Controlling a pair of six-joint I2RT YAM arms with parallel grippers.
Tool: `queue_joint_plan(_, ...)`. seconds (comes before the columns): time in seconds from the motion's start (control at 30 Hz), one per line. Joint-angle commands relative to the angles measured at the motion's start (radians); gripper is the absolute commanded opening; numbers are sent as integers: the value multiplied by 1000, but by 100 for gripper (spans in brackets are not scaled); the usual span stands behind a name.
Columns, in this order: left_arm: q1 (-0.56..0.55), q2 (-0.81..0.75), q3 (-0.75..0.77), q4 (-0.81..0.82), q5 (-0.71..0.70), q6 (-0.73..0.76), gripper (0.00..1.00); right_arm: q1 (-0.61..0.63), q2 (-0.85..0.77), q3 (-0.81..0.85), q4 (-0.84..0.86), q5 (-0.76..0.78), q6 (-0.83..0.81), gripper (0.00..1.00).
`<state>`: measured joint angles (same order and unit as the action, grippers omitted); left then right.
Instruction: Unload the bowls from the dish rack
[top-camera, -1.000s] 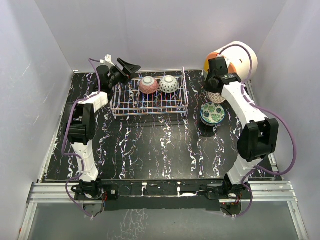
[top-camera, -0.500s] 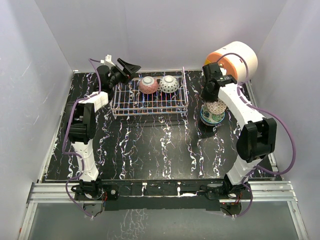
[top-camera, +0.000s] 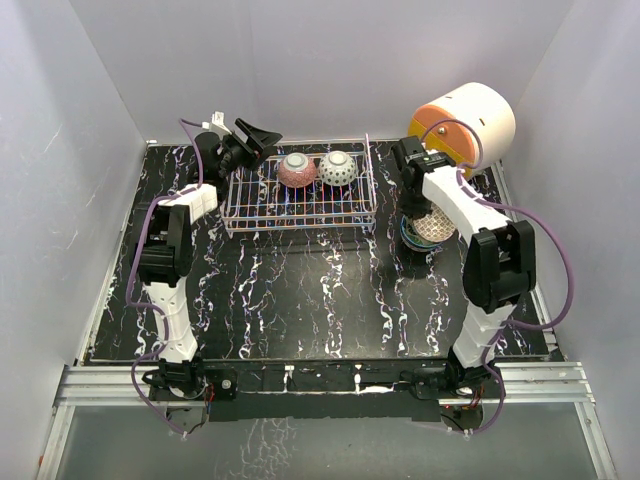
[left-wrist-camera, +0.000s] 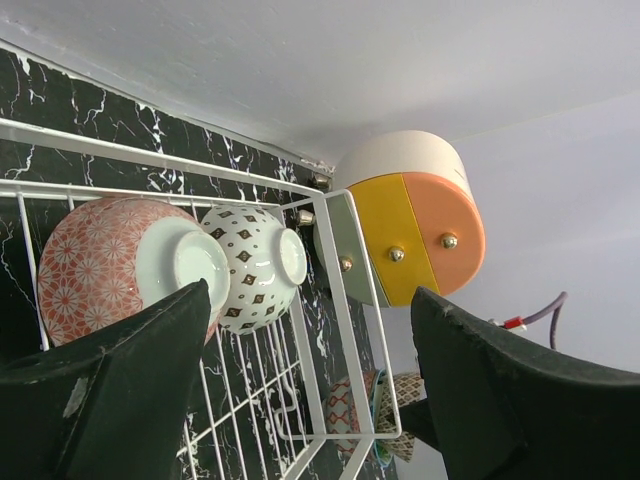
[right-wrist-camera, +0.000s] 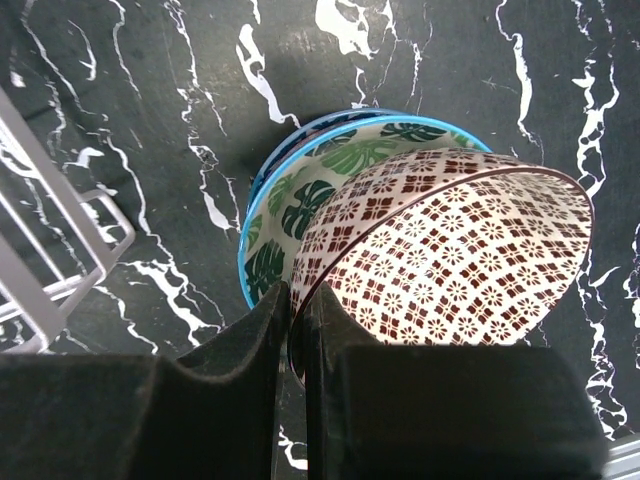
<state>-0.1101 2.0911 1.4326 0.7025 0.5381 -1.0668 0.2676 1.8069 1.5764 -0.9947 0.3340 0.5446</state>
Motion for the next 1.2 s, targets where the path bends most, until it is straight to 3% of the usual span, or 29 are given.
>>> queue_joint_plan(0.0,4,-10,3,25,11,4,79,26,35,18,-6,73,4,7)
queue_joint_plan(0.37,4,-4,3,26,18,4,78,67,99,61,-23,82,9,9)
queue_joint_plan(0.83,5,2,7,35,26,1,78,68,-1,23,83,31,-51,27)
queue_joint_plan(1.17,4,5,10,32,26,8,78,68,-52,8,107,82,-55,28)
